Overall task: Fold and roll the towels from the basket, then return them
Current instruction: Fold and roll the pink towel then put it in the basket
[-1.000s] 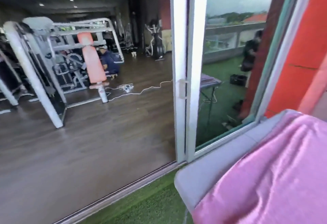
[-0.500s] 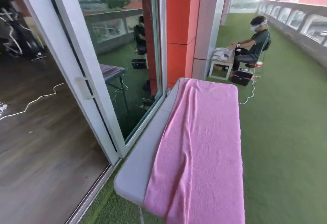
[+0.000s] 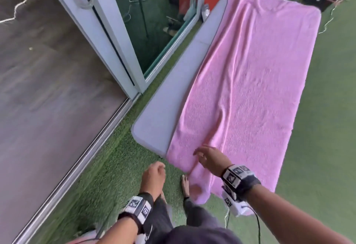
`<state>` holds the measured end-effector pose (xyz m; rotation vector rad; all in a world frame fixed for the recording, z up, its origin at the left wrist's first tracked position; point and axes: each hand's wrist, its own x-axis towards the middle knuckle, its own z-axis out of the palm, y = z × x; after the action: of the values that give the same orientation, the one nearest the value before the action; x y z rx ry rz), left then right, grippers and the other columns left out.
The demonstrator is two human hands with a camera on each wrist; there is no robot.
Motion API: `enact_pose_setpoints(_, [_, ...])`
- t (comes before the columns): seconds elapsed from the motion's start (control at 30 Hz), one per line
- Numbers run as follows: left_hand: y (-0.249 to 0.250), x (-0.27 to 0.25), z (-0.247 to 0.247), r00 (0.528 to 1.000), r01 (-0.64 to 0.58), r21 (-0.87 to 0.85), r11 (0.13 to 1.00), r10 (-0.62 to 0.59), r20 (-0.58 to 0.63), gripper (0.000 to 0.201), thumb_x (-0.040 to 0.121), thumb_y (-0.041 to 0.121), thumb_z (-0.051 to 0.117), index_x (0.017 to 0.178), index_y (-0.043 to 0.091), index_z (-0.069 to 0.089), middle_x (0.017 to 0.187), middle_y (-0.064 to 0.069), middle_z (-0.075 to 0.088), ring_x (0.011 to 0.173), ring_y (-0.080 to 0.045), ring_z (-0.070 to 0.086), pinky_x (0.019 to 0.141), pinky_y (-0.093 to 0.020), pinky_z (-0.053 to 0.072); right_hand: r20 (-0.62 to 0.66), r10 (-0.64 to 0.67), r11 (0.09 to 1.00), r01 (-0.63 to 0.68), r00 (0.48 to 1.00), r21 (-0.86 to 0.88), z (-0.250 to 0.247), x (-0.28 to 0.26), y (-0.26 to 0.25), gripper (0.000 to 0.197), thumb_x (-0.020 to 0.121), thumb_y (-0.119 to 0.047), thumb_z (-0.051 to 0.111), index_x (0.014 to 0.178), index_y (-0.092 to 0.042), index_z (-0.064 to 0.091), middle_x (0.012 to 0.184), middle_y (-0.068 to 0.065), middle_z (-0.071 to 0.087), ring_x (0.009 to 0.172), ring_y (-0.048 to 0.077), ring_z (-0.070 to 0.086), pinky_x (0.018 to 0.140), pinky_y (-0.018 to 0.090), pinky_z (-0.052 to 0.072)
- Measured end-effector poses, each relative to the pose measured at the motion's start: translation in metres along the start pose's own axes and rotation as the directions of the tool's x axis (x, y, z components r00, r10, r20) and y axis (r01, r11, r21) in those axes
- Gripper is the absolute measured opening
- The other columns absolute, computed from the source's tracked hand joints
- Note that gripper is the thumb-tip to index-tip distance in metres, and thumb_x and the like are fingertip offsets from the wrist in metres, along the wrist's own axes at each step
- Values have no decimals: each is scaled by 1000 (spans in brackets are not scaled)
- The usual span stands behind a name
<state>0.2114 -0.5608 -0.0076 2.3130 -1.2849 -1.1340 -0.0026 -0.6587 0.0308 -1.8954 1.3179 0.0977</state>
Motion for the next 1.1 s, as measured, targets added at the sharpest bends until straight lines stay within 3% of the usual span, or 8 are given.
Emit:
enact_pose_setpoints(0.23, [27, 51, 9, 994, -92, 247, 965, 105, -38, 17, 86, 29, 60, 98, 18, 54, 100, -3, 56, 92, -25, 53, 76, -39, 47, 143, -194, 905, 233, 971, -356, 5, 102, -51, 49, 86, 6, 43, 127, -17, 55, 134, 2, 49, 113, 25, 52, 83, 36, 53])
enact_pose_setpoints(0.43, [35, 60, -7, 996, -92, 293, 952, 92, 14, 13, 87, 21, 58, 99, 22, 61, 106, -2, 53, 101, -24, 52, 84, -42, 38, 253, -162, 878, 257, 954, -405, 8, 129, -53, 25, 90, -6, 46, 106, -15, 62, 102, 4, 63, 100, 25, 61, 76, 37, 54])
enact_pose_setpoints(0.6, [16, 70, -27, 987, -115, -157, 981, 95, -130, 14, 88, 20, 54, 94, 9, 59, 91, -6, 60, 83, -23, 57, 73, -32, 45, 138, -322, 897, 348, 937, -273, 4, 148, -85, 15, 91, -16, 54, 99, -13, 67, 99, 3, 64, 86, 21, 62, 68, 36, 54])
enact_pose_setpoints(0.67, [9, 74, -40, 994, -94, -316, 944, 73, -79, 15, 89, 17, 60, 100, 9, 56, 87, 1, 60, 76, -13, 56, 64, -18, 40, 110, -360, 896, 376, 927, -235, 3, 160, -100, 14, 92, -18, 55, 99, -14, 66, 98, 4, 64, 84, 21, 62, 67, 38, 55])
enact_pose_setpoints(0.73, [2, 83, -56, 996, -76, -350, 934, 57, -64, 12, 90, 14, 60, 81, 16, 53, 69, 8, 52, 58, 1, 47, 52, -18, 32, 77, -385, 895, 392, 920, -213, 1, 173, -113, 13, 93, -18, 55, 99, -14, 66, 99, 4, 64, 82, 18, 59, 66, 33, 52])
enact_pose_setpoints(0.9, [-24, 120, -109, 995, -34, -349, 936, -2, -104, 24, 96, 13, 52, 72, 15, 53, 60, 4, 46, 49, -6, 37, 40, -12, 30, 189, -251, 886, 304, 949, -349, -13, 218, -129, 18, 94, -23, 56, 110, -17, 64, 111, 0, 64, 88, 15, 62, 69, 26, 54])
enact_pose_setpoints(1.0, [-38, 142, -136, 995, -10, -243, 970, -14, -95, 15, 96, 9, 51, 83, 10, 59, 62, 4, 49, 51, -6, 41, 40, -10, 35, 166, -143, 882, 202, 976, -425, -42, 249, -125, 20, 93, -19, 55, 111, -19, 64, 110, -1, 62, 87, 15, 61, 57, 17, 45])
enact_pose_setpoints(1.1, [-51, 154, -147, 995, 32, -139, 990, -45, -87, 28, 93, 6, 54, 67, 16, 50, 58, 6, 45, 50, -4, 39, 42, -10, 34, 113, -75, 879, 119, 991, -463, -74, 273, -118, 20, 92, -14, 54, 109, -16, 64, 109, 0, 62, 88, 17, 60, 61, 20, 46])
